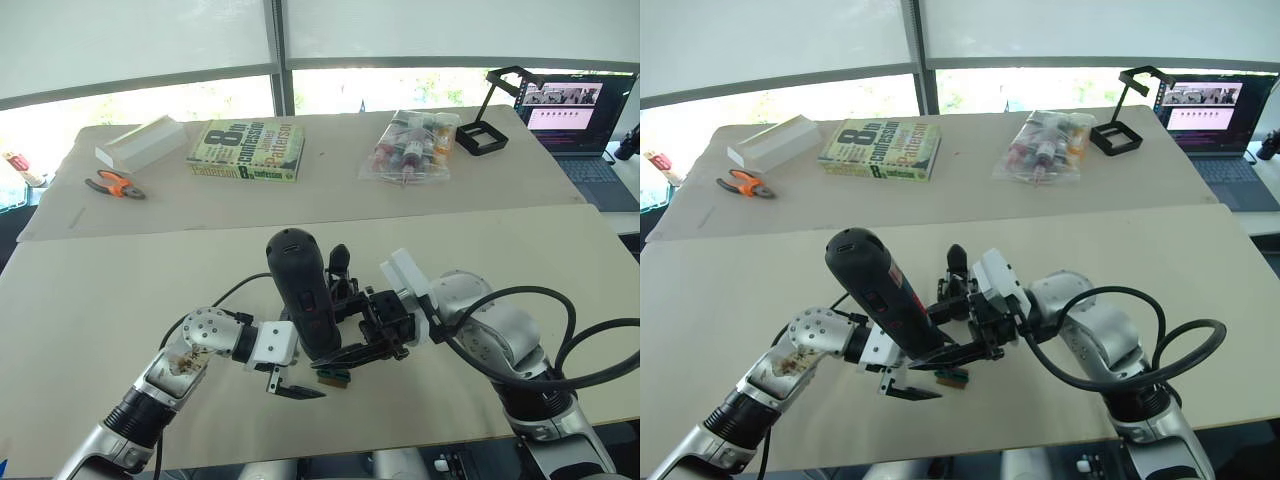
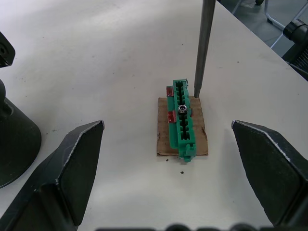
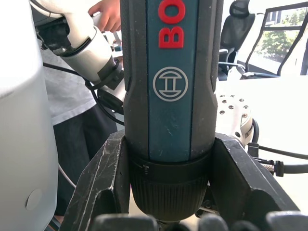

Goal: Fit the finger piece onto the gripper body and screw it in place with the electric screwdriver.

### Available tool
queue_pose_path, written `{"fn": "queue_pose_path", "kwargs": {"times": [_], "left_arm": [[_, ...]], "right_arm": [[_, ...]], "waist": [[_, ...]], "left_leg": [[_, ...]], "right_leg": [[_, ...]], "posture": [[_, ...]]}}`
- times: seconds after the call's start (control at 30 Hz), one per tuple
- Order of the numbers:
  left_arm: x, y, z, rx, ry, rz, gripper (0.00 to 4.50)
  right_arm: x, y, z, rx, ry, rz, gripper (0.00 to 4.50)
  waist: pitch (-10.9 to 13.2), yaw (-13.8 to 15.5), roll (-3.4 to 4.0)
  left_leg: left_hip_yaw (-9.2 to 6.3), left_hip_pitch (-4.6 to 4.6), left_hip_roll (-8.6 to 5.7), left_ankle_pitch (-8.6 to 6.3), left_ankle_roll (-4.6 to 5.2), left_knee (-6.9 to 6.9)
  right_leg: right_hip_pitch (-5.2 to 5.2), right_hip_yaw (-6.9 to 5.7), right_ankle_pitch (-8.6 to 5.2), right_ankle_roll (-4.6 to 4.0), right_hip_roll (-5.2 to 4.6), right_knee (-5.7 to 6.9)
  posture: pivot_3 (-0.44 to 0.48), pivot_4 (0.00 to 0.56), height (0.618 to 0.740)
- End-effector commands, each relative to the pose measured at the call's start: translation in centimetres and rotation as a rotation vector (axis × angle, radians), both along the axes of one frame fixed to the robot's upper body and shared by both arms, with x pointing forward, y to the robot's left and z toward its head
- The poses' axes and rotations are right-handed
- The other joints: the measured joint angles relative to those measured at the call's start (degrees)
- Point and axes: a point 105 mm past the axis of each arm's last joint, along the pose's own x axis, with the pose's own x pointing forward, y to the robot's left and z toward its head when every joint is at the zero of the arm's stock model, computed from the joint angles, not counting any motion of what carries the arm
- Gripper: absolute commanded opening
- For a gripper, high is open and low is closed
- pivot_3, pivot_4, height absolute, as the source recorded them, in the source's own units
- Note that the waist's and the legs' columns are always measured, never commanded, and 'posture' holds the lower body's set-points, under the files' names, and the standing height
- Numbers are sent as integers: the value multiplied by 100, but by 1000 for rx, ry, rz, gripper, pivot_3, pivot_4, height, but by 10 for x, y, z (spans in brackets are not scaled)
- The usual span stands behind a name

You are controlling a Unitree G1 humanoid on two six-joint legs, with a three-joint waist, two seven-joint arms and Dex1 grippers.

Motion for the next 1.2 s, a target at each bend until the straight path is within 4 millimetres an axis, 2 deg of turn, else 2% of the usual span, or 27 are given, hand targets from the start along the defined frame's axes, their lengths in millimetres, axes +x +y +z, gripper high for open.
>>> {"fn": "queue_pose_path", "kwargs": {"times": [0.03, 1.2], "left_arm": [[-2, -2, 4, -13, -16, -19, 4500], [0, -1, 6, -13, -22, -16, 4500]], "right_arm": [[-3, 0, 11, 52, -57, 16, 1893], [0, 0, 6, 38, -67, 15, 1893]], "waist": [[0, 0, 0], [0, 0, 0]], "left_leg": [[0, 0, 0, 0, 0, 0], [0, 0, 0, 0, 0, 0]], "right_leg": [[0, 0, 0, 0, 0, 0], [0, 0, 0, 0, 0, 0]], "posture": [[0, 150, 740], [0, 150, 740]]}}
